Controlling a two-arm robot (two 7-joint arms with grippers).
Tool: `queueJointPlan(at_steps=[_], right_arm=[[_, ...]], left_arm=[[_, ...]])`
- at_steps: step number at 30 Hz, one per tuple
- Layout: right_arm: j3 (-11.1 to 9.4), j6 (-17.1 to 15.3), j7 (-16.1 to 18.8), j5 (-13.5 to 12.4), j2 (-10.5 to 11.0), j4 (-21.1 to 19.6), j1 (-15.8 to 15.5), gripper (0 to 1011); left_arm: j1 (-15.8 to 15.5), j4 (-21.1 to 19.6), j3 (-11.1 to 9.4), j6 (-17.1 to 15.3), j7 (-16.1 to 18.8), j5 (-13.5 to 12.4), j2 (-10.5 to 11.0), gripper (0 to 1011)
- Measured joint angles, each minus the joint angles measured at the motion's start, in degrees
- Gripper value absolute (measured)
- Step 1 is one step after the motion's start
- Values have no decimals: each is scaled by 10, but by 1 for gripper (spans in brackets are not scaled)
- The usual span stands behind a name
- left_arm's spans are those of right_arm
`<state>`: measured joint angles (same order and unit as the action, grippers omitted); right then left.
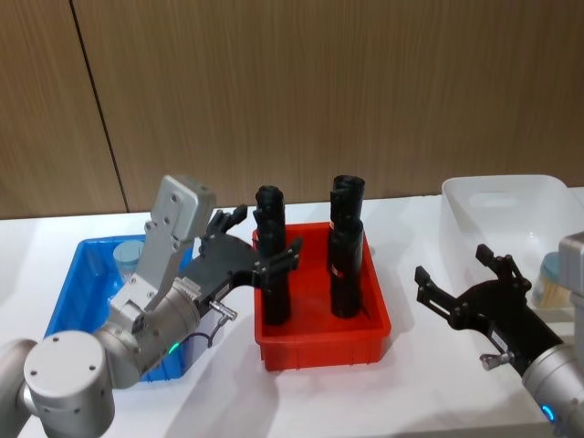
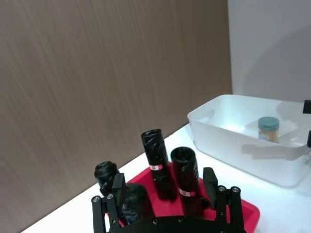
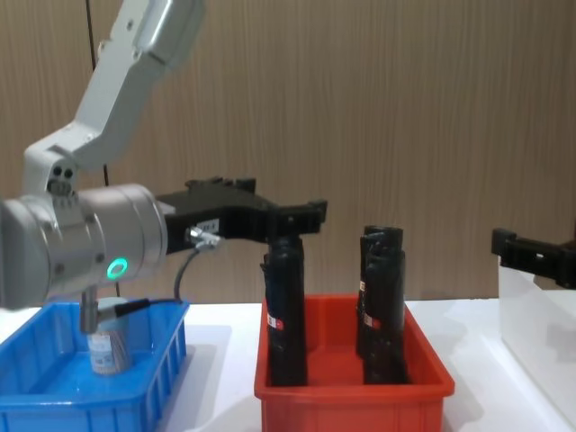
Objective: Pick the cotton swabs from the blue box and place them into the white box.
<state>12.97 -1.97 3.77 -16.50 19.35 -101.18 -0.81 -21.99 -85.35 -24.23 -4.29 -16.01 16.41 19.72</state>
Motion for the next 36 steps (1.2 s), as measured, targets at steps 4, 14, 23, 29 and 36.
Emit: queueJointPlan(at_steps=[4,14,23,29,36], right_arm=[[0,0,0,0,0,-1,0,1002],[0,0,0,0,0,-1,0,1002],[0,0,1,0,0,-1,0,1002],[0,0,1,0,0,0,0,1002],[0,0,1,0,0,0,0,1002]], left_arm=[[15,-14,-3,6,28,-9,4,1003],[56,-52,-12,23,102,-33,15,1003],[81,-76,-18,34,148,-48,21,1003],[84,-78,-18,35,154,-49,22,1003],[84,-78,-18,35,154,-49,22,1003]])
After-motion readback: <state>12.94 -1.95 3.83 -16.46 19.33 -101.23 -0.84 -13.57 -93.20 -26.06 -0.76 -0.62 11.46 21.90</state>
